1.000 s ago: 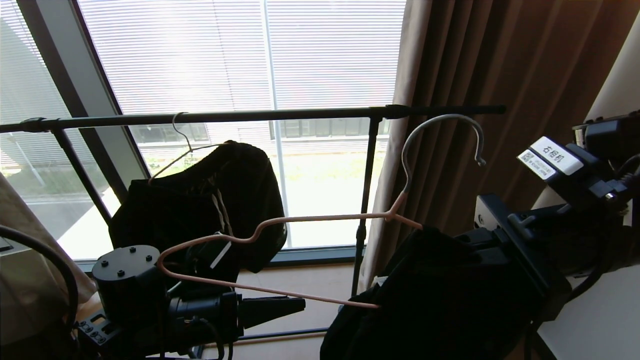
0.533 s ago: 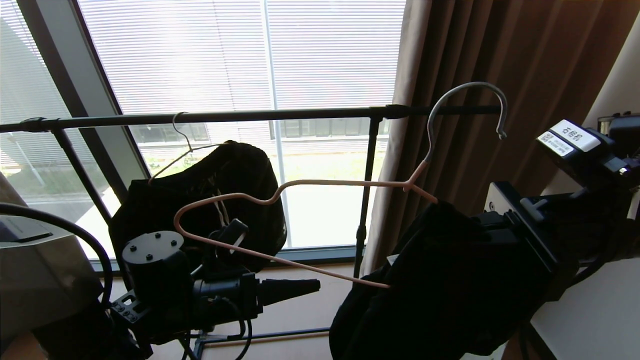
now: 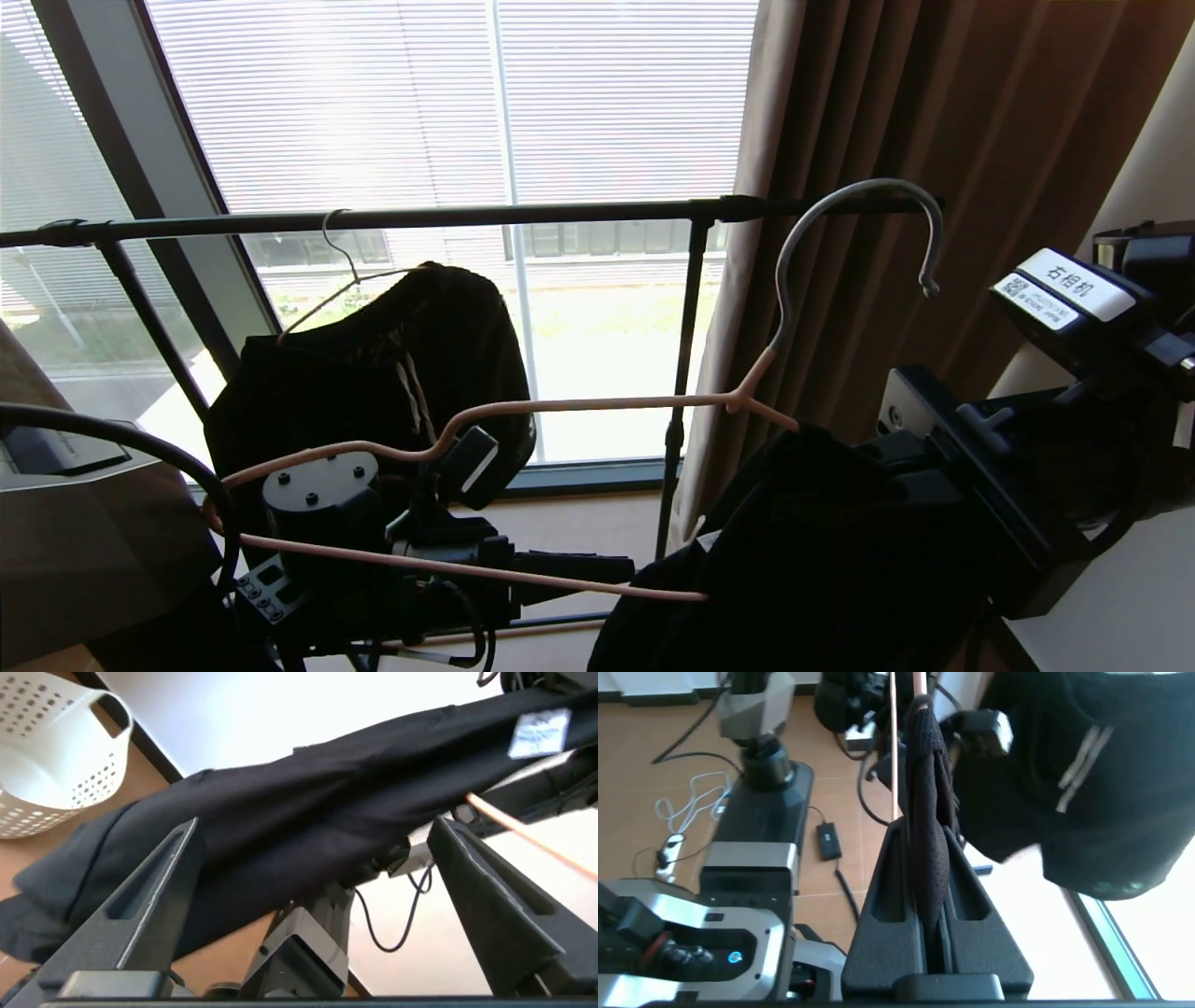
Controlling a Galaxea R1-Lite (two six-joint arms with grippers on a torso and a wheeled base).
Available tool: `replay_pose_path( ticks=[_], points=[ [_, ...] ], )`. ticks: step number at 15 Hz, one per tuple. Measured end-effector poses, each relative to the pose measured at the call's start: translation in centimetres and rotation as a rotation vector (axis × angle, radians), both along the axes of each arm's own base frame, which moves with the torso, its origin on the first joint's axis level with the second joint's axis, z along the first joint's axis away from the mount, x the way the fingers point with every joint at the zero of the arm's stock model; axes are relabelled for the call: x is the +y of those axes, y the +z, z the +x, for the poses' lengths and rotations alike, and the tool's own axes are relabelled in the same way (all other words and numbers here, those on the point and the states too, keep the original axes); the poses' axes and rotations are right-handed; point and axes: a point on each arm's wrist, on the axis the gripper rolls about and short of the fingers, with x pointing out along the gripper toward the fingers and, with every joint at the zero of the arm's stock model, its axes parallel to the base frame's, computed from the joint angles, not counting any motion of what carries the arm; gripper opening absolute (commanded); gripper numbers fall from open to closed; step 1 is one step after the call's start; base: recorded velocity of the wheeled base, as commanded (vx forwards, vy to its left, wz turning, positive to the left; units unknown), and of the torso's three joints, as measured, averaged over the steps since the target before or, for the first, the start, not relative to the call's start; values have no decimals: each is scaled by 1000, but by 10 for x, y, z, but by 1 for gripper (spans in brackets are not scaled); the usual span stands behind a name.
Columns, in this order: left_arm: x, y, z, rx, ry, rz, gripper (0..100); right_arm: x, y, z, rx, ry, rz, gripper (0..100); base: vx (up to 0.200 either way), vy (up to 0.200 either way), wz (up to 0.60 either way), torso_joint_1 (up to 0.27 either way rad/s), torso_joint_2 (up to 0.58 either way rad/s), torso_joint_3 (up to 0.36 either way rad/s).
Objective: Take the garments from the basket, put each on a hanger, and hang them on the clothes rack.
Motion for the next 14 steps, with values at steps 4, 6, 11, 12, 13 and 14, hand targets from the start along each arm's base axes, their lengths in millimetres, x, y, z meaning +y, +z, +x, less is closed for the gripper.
replay_pose_path(
  ticks=[4, 6, 11, 12, 13, 14],
  points=[
    [-6, -1, -6, 6, -30, 5, 100, 8, 0, -1, -1, 33, 0, 0, 0, 0, 0, 0, 0, 0],
    [-8, -2, -9, 8, -44, 8, 100, 12, 0, 0, -7, 43, 4, 0, 0, 0, 0, 0, 0, 0],
    [-12, -4, -15, 13, -66, 14, 100, 16, 0, 4, -23, 43, 23, 0, 0, 0, 0, 0, 0, 0],
    [-12, -4, -15, 13, -67, 14, 100, 16, 0, 4, -23, 43, 22, 0, 0, 0, 0, 0, 0, 0],
    [-13, -4, -15, 15, -69, 15, 100, 16, 0, 4, -23, 44, 22, 0, 0, 0, 0, 0, 0, 0],
    [-13, -5, -15, 16, -70, 16, 100, 16, 0, 4, -23, 44, 22, 0, 0, 0, 0, 0, 0, 0]
  ],
)
